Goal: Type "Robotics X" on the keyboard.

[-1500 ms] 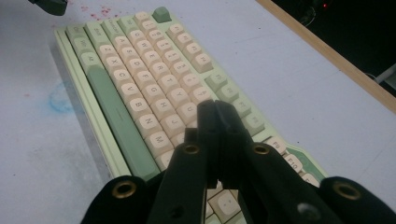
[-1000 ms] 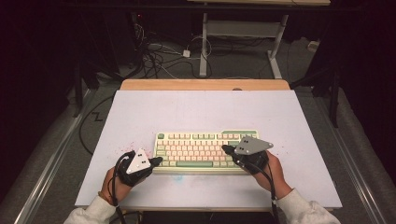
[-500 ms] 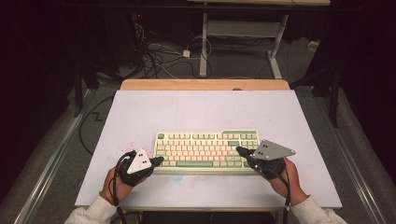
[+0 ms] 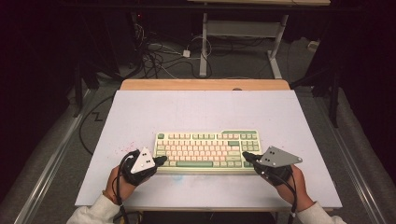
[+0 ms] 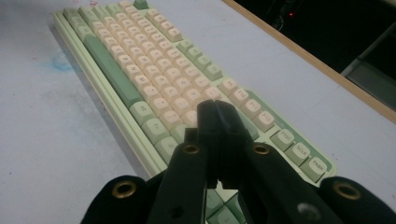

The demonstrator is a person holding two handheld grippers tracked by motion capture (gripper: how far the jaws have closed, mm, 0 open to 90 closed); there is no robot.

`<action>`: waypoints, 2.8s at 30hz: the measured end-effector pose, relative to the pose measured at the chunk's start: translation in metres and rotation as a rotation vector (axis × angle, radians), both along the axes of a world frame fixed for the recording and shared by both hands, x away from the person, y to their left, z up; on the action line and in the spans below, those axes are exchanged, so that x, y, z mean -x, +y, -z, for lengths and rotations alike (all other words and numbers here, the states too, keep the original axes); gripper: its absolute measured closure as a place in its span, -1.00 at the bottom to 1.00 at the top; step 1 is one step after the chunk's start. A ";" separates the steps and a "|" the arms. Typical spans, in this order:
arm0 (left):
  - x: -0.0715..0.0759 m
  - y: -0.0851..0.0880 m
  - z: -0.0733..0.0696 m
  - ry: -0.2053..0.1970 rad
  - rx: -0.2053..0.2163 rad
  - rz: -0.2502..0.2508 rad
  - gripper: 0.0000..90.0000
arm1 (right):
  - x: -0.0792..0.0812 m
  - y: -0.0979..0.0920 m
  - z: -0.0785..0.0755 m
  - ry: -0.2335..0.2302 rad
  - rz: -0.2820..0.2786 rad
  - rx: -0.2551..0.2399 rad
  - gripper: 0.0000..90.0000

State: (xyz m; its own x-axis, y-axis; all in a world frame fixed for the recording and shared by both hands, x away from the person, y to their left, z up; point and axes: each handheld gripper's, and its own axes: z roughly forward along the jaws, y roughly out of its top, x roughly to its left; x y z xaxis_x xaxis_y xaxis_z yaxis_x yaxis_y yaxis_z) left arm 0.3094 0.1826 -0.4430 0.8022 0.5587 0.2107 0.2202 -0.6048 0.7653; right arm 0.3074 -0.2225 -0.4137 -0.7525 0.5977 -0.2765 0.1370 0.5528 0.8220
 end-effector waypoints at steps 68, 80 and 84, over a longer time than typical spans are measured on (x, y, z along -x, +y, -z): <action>-0.077 -0.086 0.003 0.119 -0.155 0.023 0.94 | 0.008 0.004 0.015 0.042 -0.036 0.056 1.00; -0.080 -0.089 0.005 0.144 -0.176 0.029 0.95 | 0.008 0.004 0.015 0.044 -0.040 0.064 1.00; -0.079 -0.091 0.004 0.138 -0.181 0.031 0.95 | 0.008 0.005 0.016 0.045 -0.042 0.068 1.00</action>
State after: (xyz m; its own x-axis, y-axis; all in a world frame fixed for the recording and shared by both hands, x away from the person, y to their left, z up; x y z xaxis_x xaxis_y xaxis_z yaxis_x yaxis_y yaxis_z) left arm 0.3882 0.0914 -0.4472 0.8466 0.4964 0.1921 0.2946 -0.7375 0.6077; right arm 0.2996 -0.2178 -0.4294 -0.7892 0.5462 -0.2808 0.1485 0.6134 0.7757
